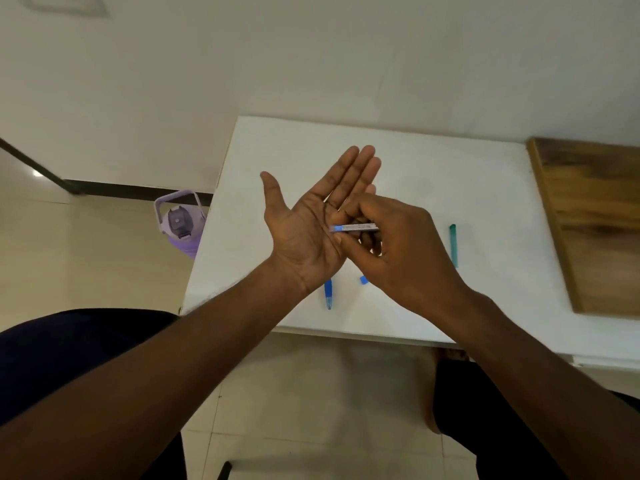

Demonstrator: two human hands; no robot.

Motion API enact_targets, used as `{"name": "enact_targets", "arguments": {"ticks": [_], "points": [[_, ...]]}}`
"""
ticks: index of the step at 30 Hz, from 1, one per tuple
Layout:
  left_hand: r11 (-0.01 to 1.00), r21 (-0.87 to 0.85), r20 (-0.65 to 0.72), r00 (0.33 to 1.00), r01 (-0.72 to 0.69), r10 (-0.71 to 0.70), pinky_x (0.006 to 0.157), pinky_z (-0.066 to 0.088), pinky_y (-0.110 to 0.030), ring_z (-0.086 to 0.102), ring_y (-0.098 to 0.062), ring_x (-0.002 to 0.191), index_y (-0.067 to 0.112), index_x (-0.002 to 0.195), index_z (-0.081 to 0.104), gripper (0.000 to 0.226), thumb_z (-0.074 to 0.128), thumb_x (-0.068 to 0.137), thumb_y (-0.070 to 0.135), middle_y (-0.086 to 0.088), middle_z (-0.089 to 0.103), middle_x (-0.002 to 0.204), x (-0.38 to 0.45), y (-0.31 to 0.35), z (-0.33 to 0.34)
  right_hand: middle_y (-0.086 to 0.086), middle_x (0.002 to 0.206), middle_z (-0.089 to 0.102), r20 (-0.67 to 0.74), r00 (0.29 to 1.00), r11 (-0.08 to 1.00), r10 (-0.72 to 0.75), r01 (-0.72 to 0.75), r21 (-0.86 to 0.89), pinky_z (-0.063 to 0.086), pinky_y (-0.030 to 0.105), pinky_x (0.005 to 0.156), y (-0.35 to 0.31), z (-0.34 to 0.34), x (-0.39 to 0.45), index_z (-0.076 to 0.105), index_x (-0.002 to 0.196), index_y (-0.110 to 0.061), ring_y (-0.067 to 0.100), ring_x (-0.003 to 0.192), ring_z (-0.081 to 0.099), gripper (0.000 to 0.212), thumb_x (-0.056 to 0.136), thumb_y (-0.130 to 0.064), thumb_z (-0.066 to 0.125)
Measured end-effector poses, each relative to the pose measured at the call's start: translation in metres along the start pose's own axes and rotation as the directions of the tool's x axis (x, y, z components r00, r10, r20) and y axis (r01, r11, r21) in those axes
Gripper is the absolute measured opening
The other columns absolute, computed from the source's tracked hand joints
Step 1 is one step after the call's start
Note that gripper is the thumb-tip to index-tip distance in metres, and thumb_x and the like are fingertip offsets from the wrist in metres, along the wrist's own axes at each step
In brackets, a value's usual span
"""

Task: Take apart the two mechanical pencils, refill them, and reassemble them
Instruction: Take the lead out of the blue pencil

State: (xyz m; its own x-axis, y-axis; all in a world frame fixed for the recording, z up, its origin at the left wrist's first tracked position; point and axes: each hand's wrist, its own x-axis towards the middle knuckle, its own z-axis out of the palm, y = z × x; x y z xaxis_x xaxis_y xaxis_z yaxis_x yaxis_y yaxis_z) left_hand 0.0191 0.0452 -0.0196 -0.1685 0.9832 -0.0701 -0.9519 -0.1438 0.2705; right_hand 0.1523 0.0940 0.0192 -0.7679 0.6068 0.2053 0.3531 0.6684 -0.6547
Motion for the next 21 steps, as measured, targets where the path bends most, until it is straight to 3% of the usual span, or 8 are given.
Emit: {"name": "enact_targets", "arguments": {"ticks": [5, 8, 13, 18, 21], "points": [[0.999, -0.033, 0.039, 0.999, 0.016, -0.015, 0.119, 0.042, -0.043, 0.051, -0.029, 0.144, -0.001, 0.156, 0.039, 0.112, 0.023, 0.091, 0.089, -0.017, 0.048, 0.159, 0.000, -0.004, -0.005, -0.028, 0.071, 0.044, -0.020, 0.997, 0.993, -0.071, 0.068, -0.095, 0.038, 0.001, 0.066, 0.001, -0.010, 0.005, 0.070, 0.090, -0.013, -0.002, 0.057, 0.046, 0.012, 0.092, -0.018, 0.081], [0.999, -0.038, 0.059, 0.998, 0.023, -0.021, 0.117, 0.044, -0.045, 0.052, -0.031, 0.140, -0.002, 0.156, 0.038, 0.111, 0.024, 0.092, 0.088, -0.017, 0.046, 0.159, 0.000, -0.005, -0.005, -0.032, 0.071, 0.043, -0.022, 0.997, 0.994, -0.076, 0.074, -0.076, 0.039, 0.001, 0.067, 0.003, -0.013, 0.004, 0.069, 0.090, -0.014, -0.003, 0.057, 0.046, 0.013, 0.092, -0.019, 0.081], [1.000, -0.014, 0.041, 0.999, 0.024, -0.024, 0.117, 0.043, -0.045, 0.045, -0.028, 0.147, -0.001, 0.155, 0.040, 0.110, 0.023, 0.092, 0.088, -0.017, 0.045, 0.159, 0.000, -0.006, -0.004, -0.007, 0.072, 0.062, -0.008, 0.999, 0.996, -0.034, 0.033, -0.087, 0.039, 0.006, 0.065, 0.011, -0.014, 0.001, 0.072, 0.093, -0.009, 0.005, 0.060, 0.052, 0.018, 0.095, -0.026, 0.077], [1.000, 0.010, 0.009, 1.000, 0.023, -0.023, 0.127, 0.028, -0.048, 0.044, -0.029, 0.146, 0.001, 0.156, 0.040, 0.111, 0.019, 0.091, 0.089, -0.017, 0.045, 0.158, 0.001, -0.006, -0.004, 0.002, 0.083, 0.075, -0.035, 0.999, 0.998, -0.018, 0.015, -0.066, 0.050, 0.015, 0.071, 0.016, -0.013, -0.002, 0.074, 0.099, -0.007, 0.013, 0.067, 0.065, 0.023, 0.093, -0.028, 0.080], [1.000, 0.016, -0.004, 1.000, 0.011, -0.011, 0.130, 0.021, -0.046, 0.044, -0.030, 0.148, 0.001, 0.158, 0.038, 0.112, 0.018, 0.091, 0.089, -0.017, 0.045, 0.160, 0.002, -0.004, -0.004, 0.003, 0.085, 0.076, -0.050, 0.999, 0.999, 0.022, -0.024, -0.040, 0.050, 0.012, 0.073, 0.022, -0.011, -0.003, 0.075, 0.099, -0.006, 0.016, 0.070, 0.067, 0.027, 0.091, -0.031, 0.081]]}}
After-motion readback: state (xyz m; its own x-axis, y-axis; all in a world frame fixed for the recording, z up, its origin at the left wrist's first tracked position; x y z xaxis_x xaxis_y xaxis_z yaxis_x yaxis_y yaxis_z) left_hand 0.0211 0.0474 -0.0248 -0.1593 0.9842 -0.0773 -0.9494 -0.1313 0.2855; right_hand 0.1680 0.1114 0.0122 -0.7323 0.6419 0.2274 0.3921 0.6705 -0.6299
